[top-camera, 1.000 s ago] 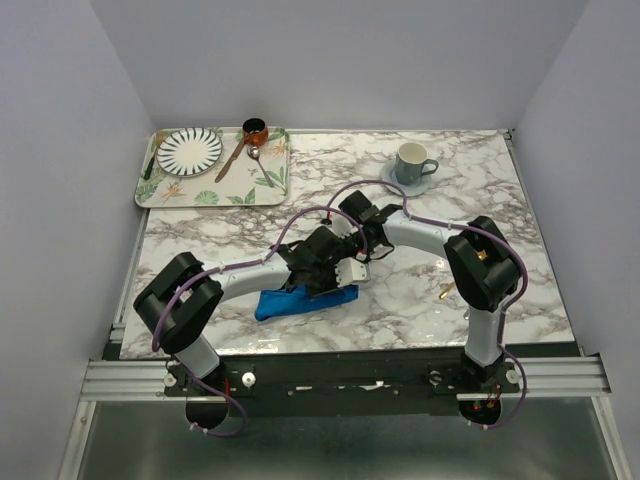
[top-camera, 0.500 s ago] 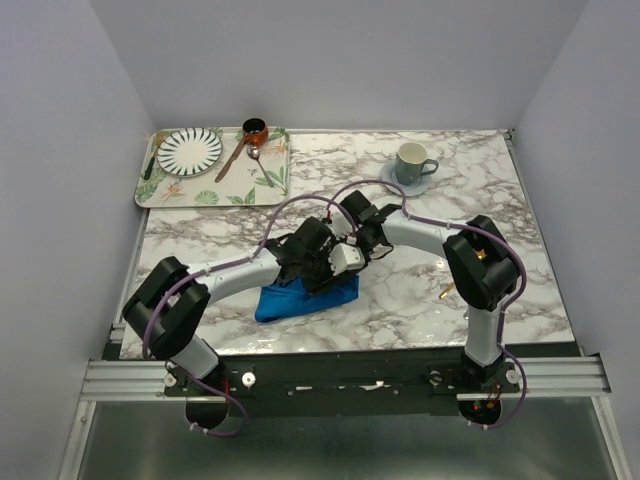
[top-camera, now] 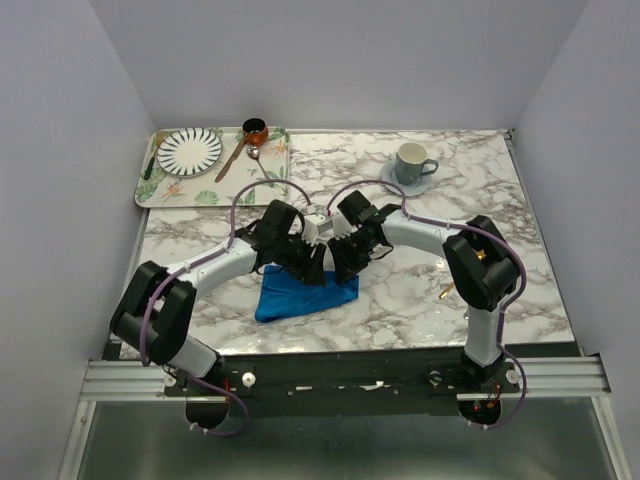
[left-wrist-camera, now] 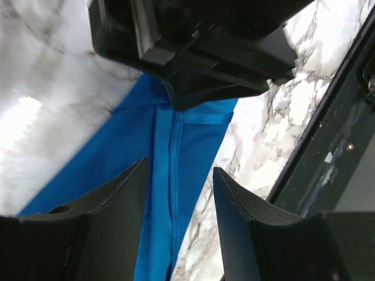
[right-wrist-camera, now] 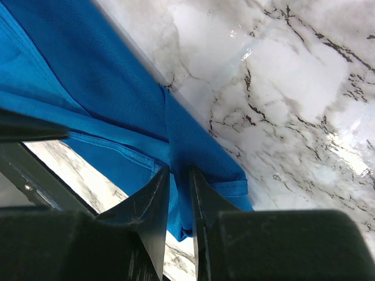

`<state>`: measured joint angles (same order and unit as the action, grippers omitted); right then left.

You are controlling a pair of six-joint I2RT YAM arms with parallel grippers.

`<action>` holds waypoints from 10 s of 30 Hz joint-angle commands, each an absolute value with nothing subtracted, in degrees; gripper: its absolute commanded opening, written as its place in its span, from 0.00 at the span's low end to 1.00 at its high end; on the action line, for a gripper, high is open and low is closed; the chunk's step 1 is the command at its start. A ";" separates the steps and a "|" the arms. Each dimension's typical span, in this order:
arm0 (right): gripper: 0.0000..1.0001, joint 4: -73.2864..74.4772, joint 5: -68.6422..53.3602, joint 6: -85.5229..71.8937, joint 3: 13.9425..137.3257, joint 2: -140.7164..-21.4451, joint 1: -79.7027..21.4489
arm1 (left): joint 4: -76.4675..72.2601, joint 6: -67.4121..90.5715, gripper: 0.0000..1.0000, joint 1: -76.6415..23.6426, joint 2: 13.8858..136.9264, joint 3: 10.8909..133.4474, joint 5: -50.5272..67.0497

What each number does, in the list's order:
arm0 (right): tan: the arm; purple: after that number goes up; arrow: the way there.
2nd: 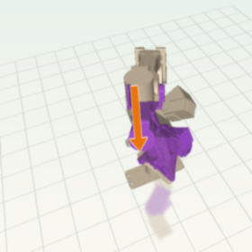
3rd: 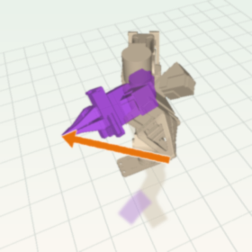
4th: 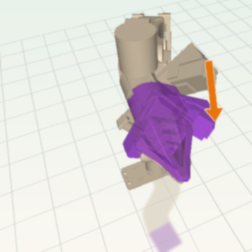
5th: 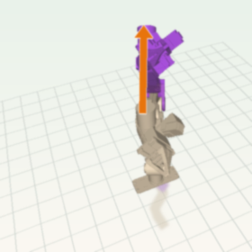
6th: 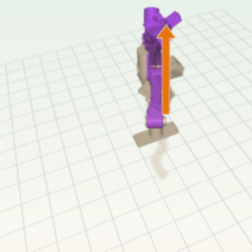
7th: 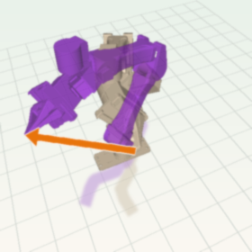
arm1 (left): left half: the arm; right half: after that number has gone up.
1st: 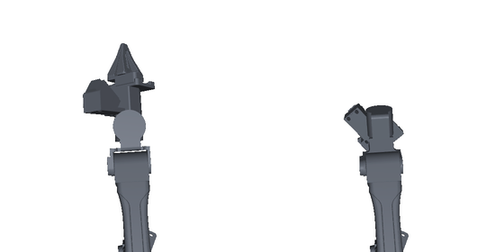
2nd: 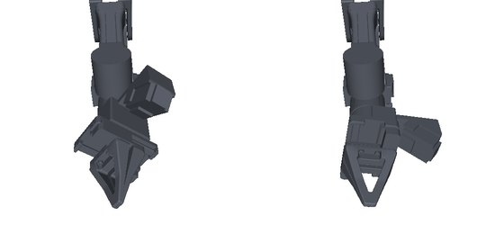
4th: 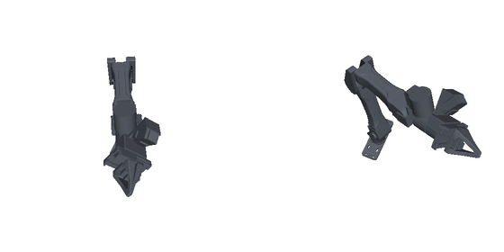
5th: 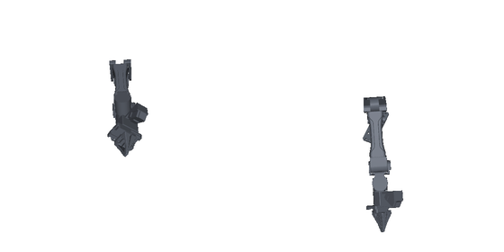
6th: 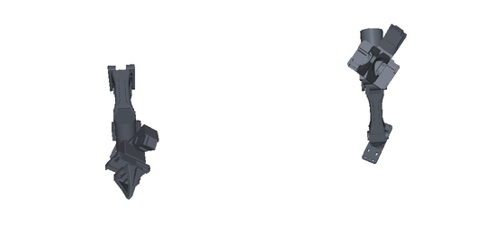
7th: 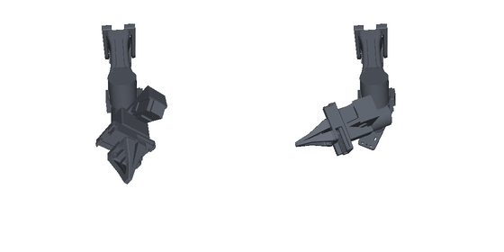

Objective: Fold the napkin into a case and place the utensils inside
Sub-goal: Stuff the top corner of the smaller-rectangle-folded napkin at the center of the board.

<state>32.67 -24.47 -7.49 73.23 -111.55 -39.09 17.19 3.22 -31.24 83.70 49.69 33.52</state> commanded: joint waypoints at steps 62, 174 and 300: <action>0.01 30.76 -21.18 -7.74 71.72 -107.49 -39.02 | 14.33 13.36 0.00 -34.36 97.12 50.36 36.29; 0.01 32.52 -30.67 1.84 78.49 -114.79 -35.24 | 30.86 14.76 0.00 -21.01 116.89 72.77 51.59; 0.15 33.40 -46.76 -2.55 84.29 -124.01 -33.49 | 24.26 6.42 0.00 -25.23 113.55 70.05 48.87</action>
